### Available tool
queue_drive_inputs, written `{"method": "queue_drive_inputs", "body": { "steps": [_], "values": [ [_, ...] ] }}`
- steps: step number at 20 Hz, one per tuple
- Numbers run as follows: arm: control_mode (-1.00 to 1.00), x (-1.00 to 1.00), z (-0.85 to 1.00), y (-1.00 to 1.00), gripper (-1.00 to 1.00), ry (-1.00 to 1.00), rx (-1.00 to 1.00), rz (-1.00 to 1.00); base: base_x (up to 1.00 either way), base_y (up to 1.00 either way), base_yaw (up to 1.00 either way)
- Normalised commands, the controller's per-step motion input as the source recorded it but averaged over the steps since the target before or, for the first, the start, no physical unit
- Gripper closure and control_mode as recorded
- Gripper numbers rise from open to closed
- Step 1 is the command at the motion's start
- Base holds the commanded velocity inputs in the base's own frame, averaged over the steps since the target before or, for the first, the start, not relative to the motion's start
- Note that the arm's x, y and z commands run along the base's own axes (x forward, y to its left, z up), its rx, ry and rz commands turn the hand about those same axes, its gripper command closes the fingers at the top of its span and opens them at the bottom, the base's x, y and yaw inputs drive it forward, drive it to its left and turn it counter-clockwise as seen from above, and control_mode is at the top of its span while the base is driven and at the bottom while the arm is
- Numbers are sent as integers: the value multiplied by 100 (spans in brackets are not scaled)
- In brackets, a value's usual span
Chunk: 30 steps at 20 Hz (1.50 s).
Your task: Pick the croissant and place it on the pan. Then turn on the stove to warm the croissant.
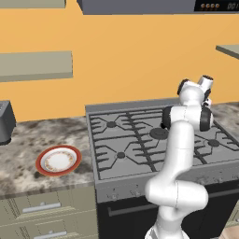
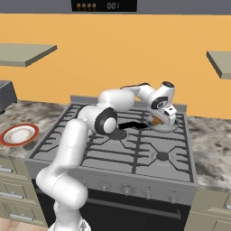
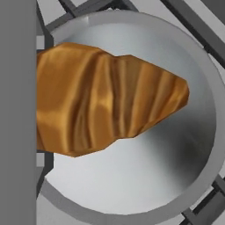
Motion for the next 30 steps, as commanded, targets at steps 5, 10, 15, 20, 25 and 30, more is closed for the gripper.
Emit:
{"method": "queue_drive_inputs", "body": {
  "steps": [5,10,15,20,25,30],
  "values": [
    [-100,22,-31,0,100,1,0,-3,0,0,0],
    [-100,20,-26,0,100,0,0,-3,0,0,0],
    [-100,15,-17,0,100,0,0,-3,0,0,0],
    [-100,6,-14,-9,-100,0,0,-2,0,0,0],
    [-100,0,-4,-7,-100,-8,0,-2,0,0,0],
    [-100,0,0,0,-100,-34,-5,-1,0,0,0]
  ]
}}
